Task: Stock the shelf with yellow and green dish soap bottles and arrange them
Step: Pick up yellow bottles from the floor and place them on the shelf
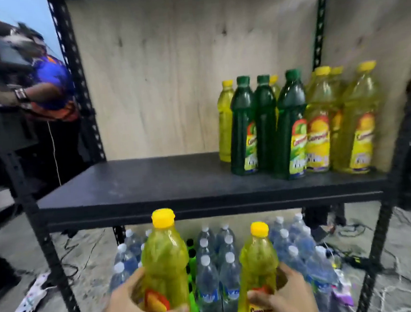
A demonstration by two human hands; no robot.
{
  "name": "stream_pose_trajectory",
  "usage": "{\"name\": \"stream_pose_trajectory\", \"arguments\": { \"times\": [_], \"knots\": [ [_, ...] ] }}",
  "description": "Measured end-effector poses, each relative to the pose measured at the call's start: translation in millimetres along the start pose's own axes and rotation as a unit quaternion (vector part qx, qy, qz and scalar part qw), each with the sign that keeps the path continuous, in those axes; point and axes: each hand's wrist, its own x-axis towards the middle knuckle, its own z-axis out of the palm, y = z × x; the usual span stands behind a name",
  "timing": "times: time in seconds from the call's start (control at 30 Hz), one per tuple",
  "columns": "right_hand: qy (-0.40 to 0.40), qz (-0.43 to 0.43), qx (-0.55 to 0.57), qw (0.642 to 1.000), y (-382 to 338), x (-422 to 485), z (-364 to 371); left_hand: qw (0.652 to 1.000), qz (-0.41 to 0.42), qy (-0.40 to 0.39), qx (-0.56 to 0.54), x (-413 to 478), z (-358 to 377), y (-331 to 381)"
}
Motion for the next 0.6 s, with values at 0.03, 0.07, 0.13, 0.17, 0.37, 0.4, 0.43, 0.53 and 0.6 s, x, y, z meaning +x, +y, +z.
{"name": "stream_pose_trajectory", "arguments": {
  "times": [0.03, 0.07, 0.13, 0.17, 0.37, 0.4, 0.43, 0.53, 0.6],
  "knots": [
    [0.023, -0.029, -0.003, 0.999, -27, 2, -19, 1.000, 0.011, 0.012, -0.025, 3, -2, 24],
    [0.029, -0.068, 0.014, 0.997, -52, 4, -37, 0.998, 0.045, 0.017, -0.038, 9, -4, 50],
    [0.049, -0.131, 0.019, 0.990, -101, 5, -73, 0.989, 0.117, 0.027, -0.082, 29, -4, 105],
    [0.056, -0.156, 0.019, 0.986, -127, 3, -90, 0.985, 0.136, 0.026, -0.101, 40, -4, 127],
    [0.136, -0.252, 0.020, 0.958, -242, 42, -150, 0.980, 0.173, 0.082, -0.049, 149, 32, 201],
    [0.143, -0.251, 0.014, 0.957, -250, 55, -152, 0.979, 0.181, 0.091, -0.023, 164, 42, 206],
    [0.148, -0.243, 0.009, 0.959, -256, 68, -151, 0.979, 0.180, 0.096, -0.004, 178, 50, 209],
    [0.162, -0.210, -0.021, 0.964, -258, 107, -144, 0.980, 0.166, 0.097, 0.039, 207, 74, 212],
    [0.157, -0.191, -0.032, 0.968, -250, 125, -138, 0.983, 0.151, 0.090, 0.044, 225, 87, 206]
  ]
}}
